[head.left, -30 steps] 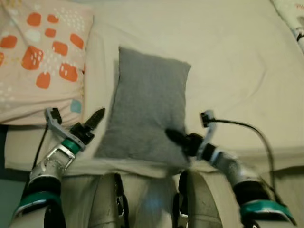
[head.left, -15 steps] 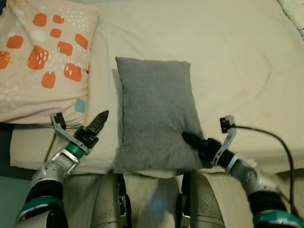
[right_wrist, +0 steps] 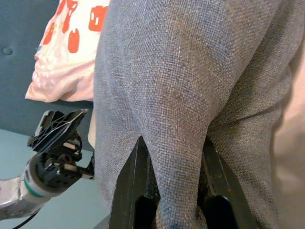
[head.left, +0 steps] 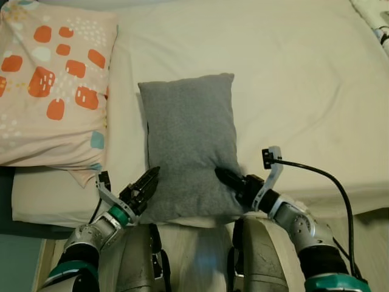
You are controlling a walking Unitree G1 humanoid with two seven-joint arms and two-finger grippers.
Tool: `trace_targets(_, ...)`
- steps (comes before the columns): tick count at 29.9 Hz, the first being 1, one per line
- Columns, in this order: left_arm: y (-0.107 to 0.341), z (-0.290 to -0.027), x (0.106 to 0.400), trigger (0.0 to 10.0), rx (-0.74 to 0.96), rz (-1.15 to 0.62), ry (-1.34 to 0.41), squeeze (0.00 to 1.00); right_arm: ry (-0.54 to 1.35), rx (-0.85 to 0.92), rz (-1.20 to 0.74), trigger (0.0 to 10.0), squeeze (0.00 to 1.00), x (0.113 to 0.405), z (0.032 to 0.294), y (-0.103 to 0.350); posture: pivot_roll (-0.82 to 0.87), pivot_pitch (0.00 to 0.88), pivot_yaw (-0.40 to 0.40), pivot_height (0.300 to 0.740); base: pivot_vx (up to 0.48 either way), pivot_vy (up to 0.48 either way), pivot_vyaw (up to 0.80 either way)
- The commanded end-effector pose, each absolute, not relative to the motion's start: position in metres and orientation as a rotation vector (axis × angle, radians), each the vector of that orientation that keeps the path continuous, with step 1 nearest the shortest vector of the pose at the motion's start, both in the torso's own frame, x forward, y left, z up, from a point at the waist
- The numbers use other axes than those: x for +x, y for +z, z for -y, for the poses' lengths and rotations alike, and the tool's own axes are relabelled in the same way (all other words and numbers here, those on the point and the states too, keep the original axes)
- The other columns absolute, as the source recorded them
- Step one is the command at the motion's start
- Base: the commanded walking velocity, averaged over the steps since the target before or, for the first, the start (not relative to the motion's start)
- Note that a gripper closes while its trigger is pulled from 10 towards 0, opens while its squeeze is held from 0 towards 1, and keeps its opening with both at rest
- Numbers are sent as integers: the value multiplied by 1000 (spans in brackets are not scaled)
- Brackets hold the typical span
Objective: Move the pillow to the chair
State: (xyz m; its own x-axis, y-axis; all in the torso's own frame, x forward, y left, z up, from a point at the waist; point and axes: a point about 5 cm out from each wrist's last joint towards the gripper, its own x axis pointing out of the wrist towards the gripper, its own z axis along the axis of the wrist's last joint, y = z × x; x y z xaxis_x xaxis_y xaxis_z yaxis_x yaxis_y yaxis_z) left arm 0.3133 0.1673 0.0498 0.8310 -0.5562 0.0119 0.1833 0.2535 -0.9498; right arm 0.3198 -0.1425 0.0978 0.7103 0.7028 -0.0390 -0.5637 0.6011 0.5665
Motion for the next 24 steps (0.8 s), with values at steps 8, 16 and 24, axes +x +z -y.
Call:
trace_targets(8,34,-202,312,10000,-1031,-333,-224,1000,754,574,-321,0,0,304,138,95,-133,295,142,600,0,0,0)
trace_targets(16,43,-233,317,10000,-930,-223,-35,1000,673,534,-323,0,0,306,149,93,-159,307,122,600,0,0,0)
trace_targets(24,49,-195,329,10000,-1000,-259,-189,1000,595,383,-434,0,0,300,159,75,-180,336,116,600,0,0,0)
